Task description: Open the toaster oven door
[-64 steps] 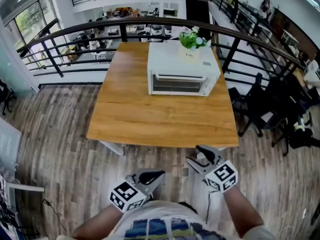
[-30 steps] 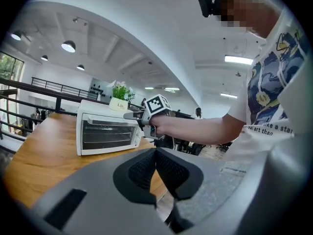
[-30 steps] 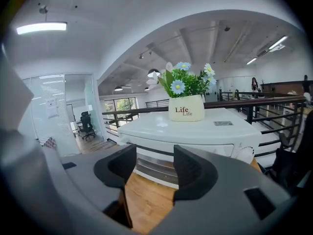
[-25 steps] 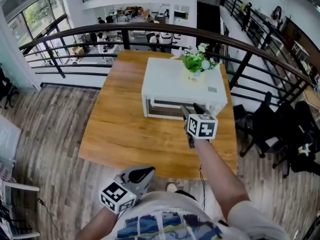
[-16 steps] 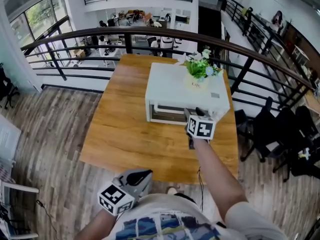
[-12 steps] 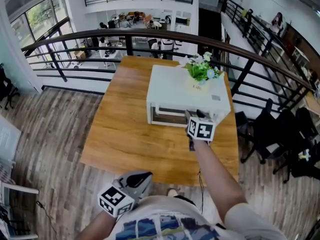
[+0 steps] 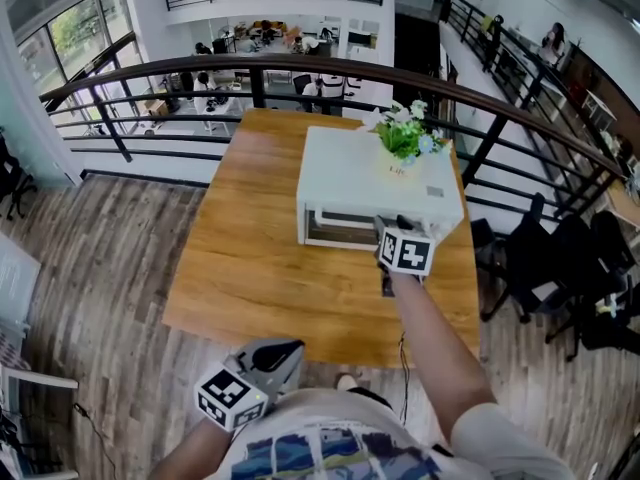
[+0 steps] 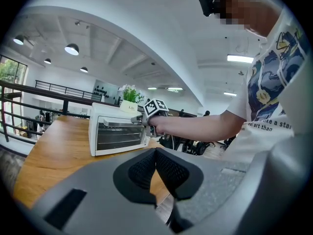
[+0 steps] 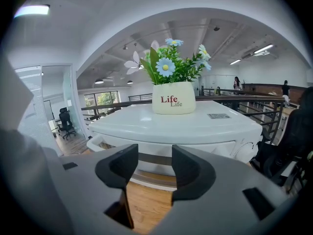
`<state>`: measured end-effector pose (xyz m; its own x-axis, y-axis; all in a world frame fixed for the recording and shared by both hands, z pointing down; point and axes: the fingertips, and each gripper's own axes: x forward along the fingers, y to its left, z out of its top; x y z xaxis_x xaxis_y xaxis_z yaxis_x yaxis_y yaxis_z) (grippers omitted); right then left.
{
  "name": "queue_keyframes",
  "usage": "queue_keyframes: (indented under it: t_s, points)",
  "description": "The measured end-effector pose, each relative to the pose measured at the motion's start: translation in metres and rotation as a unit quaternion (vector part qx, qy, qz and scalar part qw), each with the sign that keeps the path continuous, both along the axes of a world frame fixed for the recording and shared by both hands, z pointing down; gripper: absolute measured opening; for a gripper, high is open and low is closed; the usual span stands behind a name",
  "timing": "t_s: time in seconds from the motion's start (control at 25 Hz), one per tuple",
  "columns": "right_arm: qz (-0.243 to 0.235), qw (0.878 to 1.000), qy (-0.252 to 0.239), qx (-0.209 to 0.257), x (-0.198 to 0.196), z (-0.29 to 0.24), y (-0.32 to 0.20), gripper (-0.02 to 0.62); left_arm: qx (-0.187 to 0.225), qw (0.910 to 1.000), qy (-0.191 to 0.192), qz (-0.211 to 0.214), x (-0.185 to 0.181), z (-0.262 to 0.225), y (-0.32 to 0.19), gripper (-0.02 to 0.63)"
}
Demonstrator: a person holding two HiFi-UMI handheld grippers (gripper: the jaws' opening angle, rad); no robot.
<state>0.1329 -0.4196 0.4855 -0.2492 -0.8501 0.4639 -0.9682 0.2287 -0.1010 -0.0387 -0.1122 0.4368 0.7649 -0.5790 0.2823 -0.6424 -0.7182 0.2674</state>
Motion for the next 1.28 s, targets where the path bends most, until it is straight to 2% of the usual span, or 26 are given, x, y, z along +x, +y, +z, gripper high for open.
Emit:
queue_keyframes:
  t_s: [0.52,1.28]
  points:
    - [0.012,1.0,0.002,0.002,-0.001,0.003,0.015,0.213,0.001,0.9997,0.006,0.022,-0.001,-0.001,0.002,0.003]
    - [0.023,1.0,0.006,-0.017,0.001,0.035,0.077,0.213,0.004,0.9983,0.013,0.056,0.001,-0.004,0.021,0.002]
